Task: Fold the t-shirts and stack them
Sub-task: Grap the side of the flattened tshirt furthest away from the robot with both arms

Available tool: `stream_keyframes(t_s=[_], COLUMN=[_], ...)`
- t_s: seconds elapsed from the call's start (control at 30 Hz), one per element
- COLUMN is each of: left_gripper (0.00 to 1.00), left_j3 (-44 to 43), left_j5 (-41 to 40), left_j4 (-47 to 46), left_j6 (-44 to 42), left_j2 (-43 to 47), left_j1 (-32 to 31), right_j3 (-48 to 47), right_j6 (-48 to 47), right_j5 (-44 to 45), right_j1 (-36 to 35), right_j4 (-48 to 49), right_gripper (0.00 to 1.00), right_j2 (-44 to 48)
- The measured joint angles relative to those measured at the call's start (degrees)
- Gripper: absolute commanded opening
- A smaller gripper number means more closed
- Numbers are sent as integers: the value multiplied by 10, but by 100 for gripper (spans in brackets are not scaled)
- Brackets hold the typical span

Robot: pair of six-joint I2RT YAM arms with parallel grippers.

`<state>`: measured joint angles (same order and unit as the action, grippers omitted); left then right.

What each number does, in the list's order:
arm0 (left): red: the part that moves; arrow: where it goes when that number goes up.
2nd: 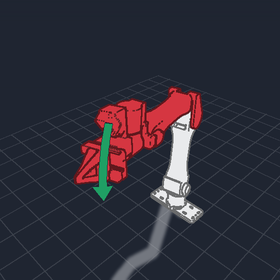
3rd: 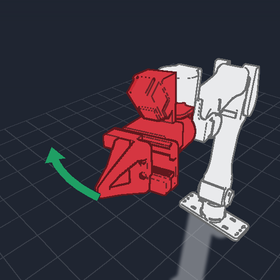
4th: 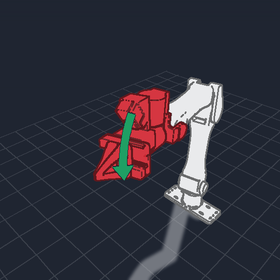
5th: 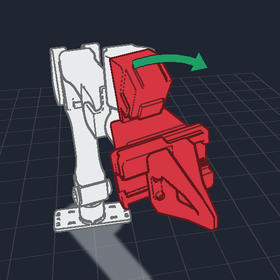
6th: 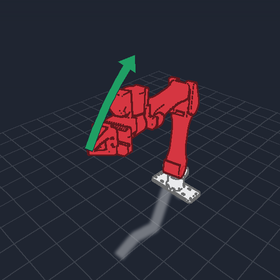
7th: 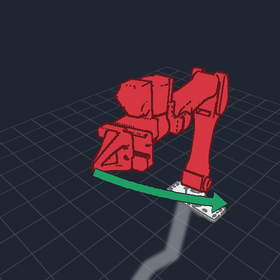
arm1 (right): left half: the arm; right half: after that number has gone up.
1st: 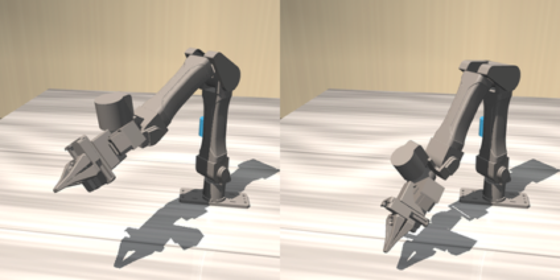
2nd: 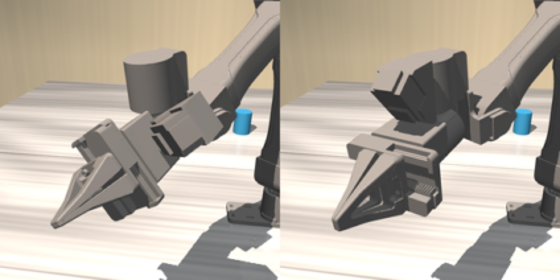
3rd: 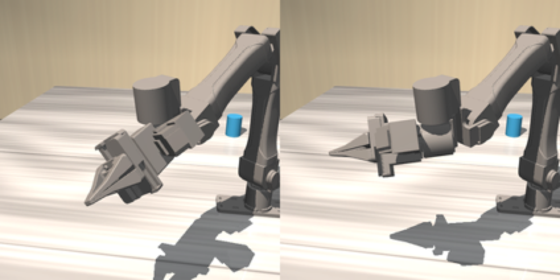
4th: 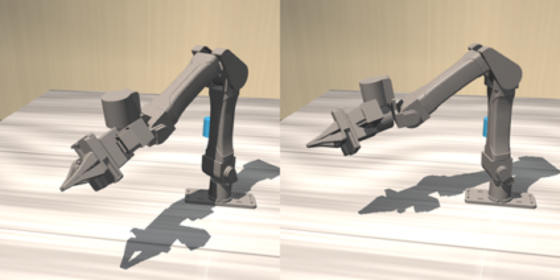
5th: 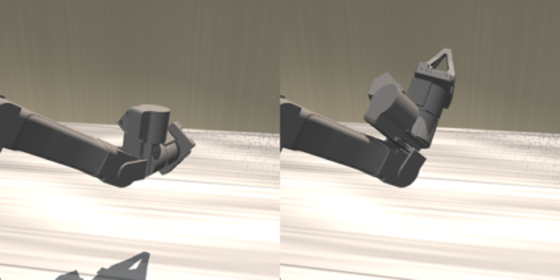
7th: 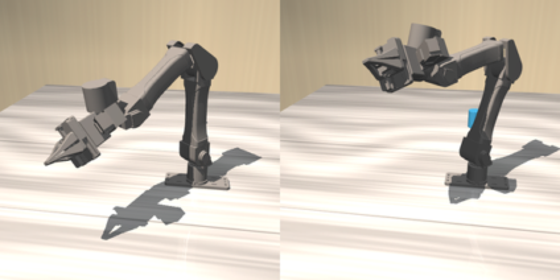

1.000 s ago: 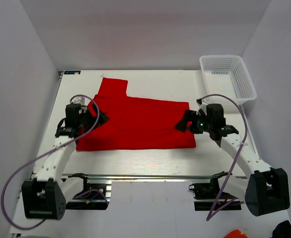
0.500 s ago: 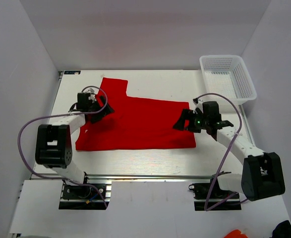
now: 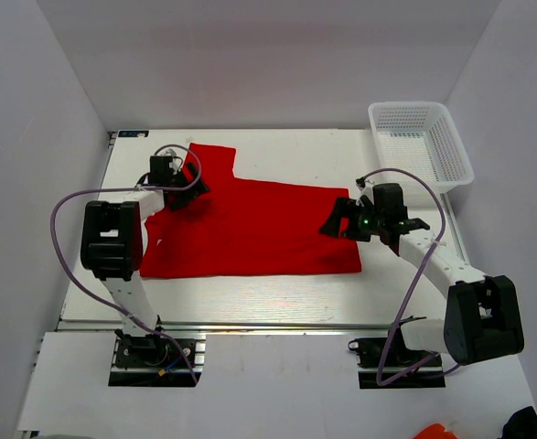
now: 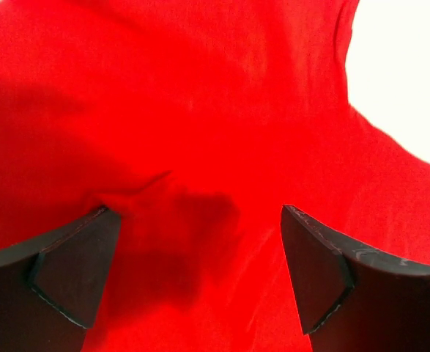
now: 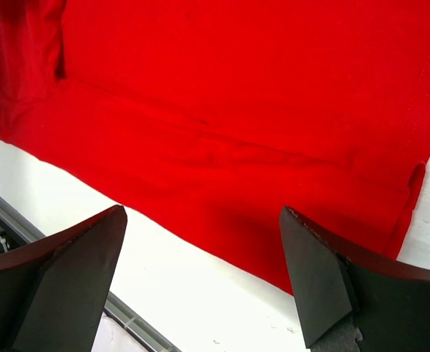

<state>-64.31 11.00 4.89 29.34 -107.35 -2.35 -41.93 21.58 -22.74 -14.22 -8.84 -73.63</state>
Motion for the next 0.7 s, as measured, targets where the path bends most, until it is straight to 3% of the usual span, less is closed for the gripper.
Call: stream_keyframes(t_s=[0.4, 0.5, 0.7], left_gripper=[100, 100, 100], left_j3=[-111, -179, -403], left_j5=[-58, -67, -71], left_j4=[-10, -1, 26], left_j6=[8, 1, -38], left_j2=[-57, -77, -192], left_j1=[3, 3, 3], right_j3=[-26, -72, -175], right_j6=[-5, -10, -7], right_j5=[42, 74, 148], right_j1=[1, 2, 2], right_j4=[-2, -5, -10], right_gripper=[90, 90, 90], right_j2=[-4, -29, -129])
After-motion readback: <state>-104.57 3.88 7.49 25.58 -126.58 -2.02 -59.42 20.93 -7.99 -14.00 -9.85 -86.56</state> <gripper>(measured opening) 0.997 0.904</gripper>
